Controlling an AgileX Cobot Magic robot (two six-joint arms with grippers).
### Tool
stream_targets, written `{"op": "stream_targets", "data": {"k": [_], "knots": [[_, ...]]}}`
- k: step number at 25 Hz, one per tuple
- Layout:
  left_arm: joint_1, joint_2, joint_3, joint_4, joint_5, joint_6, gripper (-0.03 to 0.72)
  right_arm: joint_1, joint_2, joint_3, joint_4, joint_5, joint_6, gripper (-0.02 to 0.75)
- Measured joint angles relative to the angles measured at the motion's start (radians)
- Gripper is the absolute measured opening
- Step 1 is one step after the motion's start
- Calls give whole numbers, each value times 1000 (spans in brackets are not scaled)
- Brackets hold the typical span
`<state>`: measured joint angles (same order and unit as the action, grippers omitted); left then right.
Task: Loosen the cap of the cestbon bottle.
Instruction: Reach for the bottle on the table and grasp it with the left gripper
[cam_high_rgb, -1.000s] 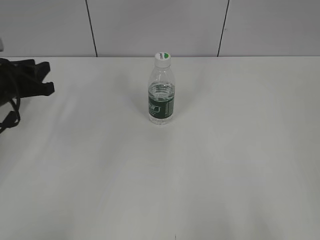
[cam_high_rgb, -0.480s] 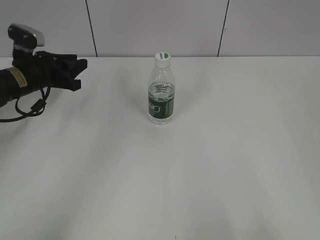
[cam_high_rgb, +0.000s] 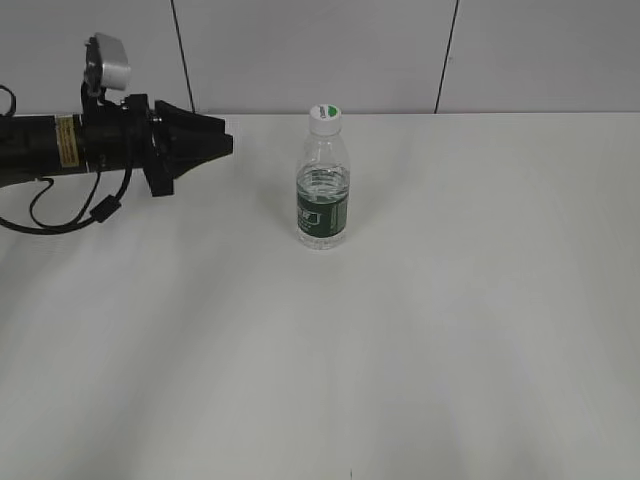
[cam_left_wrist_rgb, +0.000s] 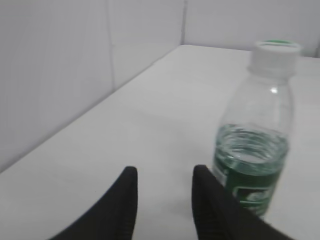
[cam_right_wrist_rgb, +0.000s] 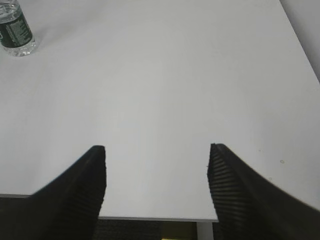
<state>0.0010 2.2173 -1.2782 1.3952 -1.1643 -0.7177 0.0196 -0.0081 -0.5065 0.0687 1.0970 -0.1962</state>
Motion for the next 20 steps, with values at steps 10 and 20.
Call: {"op": "stream_targets", "data": {"k": [10, 20], "knots": [[0, 4, -6, 91, -41, -16, 239, 0, 0, 0, 0, 0, 0, 489], [-16, 4, -6, 103, -41, -17, 267, 0, 0, 0, 0, 0, 0, 489]]}}
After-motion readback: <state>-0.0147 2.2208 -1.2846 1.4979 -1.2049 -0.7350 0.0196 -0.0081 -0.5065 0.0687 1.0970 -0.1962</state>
